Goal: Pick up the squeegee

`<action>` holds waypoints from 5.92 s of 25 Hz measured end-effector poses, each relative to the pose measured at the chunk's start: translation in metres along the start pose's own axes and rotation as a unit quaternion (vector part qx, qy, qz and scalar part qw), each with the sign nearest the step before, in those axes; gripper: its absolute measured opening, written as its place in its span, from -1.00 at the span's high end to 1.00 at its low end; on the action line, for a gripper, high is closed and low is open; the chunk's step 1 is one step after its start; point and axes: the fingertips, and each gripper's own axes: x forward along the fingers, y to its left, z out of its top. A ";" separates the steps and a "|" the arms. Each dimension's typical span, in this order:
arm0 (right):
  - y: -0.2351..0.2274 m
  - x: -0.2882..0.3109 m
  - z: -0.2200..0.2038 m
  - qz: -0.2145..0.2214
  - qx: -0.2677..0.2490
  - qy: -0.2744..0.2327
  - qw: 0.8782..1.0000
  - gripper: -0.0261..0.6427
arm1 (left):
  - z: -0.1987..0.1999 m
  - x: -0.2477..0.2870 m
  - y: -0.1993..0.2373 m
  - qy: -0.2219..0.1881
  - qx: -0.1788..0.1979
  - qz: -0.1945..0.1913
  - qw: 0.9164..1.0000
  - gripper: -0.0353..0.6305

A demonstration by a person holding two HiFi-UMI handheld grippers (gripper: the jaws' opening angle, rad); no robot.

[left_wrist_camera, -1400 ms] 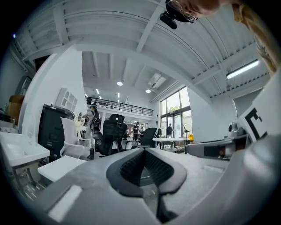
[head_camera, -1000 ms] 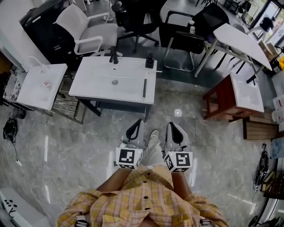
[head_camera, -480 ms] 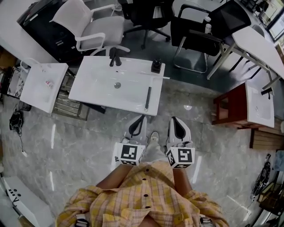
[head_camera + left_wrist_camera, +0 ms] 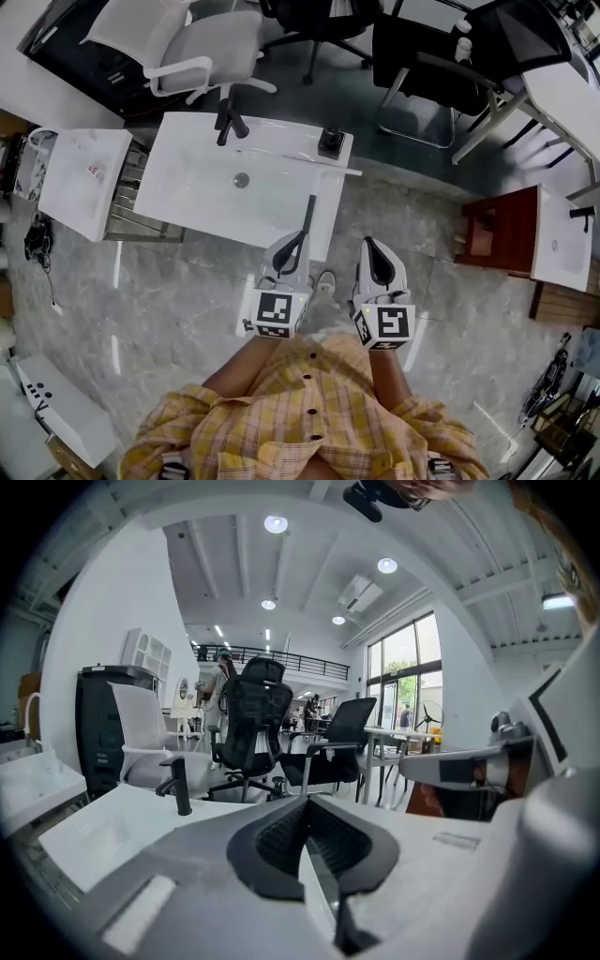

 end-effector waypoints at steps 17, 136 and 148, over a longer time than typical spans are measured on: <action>-0.032 0.063 -0.049 0.034 0.007 0.059 0.998 0.93 | -0.054 0.098 0.032 0.086 -0.024 0.029 0.996 0.88; -0.016 0.002 0.041 0.033 -0.025 -0.021 0.999 0.93 | 0.068 0.026 -0.006 -0.039 -0.031 0.032 0.998 0.62; -0.016 0.001 0.042 0.028 -0.024 -0.024 0.999 0.93 | 0.071 0.013 -0.015 -0.050 -0.030 0.023 0.998 0.62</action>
